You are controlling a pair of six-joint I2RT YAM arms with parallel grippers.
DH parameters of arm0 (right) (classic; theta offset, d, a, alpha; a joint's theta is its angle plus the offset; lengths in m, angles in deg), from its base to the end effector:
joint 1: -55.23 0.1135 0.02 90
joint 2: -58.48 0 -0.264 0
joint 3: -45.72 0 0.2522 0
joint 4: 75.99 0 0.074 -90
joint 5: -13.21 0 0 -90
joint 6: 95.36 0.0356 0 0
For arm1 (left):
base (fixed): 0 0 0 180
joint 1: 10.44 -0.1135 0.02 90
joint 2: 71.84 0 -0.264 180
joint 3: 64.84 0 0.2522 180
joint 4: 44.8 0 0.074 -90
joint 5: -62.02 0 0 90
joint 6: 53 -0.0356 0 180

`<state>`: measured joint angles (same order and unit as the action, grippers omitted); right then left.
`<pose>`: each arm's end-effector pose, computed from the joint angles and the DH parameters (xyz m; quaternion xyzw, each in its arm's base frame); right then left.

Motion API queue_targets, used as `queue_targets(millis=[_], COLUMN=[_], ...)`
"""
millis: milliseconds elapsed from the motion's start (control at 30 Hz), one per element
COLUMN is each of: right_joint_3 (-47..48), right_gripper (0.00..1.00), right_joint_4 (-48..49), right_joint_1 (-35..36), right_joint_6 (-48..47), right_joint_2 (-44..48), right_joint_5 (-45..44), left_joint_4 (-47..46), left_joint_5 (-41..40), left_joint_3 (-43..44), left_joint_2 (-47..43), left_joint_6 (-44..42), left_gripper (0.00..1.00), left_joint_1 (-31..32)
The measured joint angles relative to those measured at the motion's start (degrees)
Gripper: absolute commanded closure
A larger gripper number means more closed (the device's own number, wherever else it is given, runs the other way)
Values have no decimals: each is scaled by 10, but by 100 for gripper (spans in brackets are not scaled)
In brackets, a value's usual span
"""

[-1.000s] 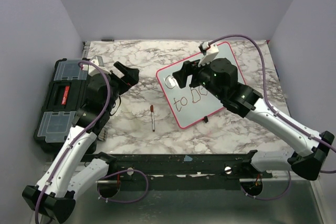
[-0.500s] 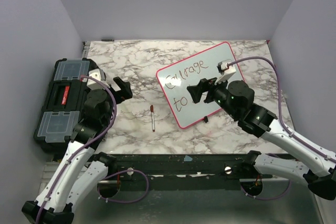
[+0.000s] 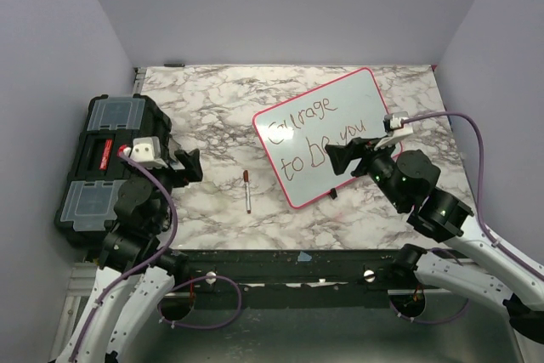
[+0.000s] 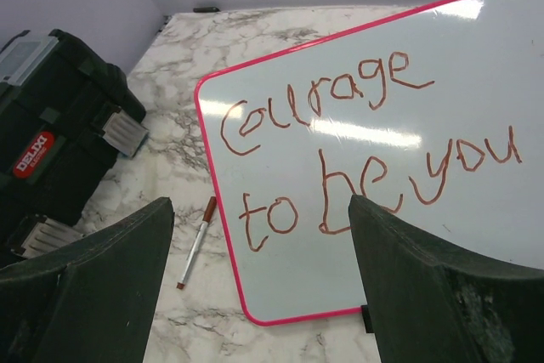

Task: Write a sentence on the whiteboard
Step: Reset both arms

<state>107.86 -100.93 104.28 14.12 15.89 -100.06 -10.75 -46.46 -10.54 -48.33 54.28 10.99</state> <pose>0.1217 0.1188 0.3665 -0.0536 0.7350 0.2479 0.6288 0.0992 -0.0268 0.3418 -0.0842 0.7210 -0.1145 0.6782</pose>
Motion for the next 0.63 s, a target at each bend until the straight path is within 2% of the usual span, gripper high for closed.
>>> queue_targets(millis=[233, 633], right_joint_3=[-8, -8], right_gripper=[14, 11], right_joint_4=[-12, -11], right_joint_1=[0, 0], right_joint_6=[2, 14], right_joint_2=[4, 10], right_joint_5=[-5, -5], left_joint_4=[-6, -24], left_joint_5=[20, 42], left_joint_3=[-79, -101], left_joint_2=[-63, -90], left_joint_6=[-33, -44], left_gripper=[2, 2], left_joint_1=[0, 0])
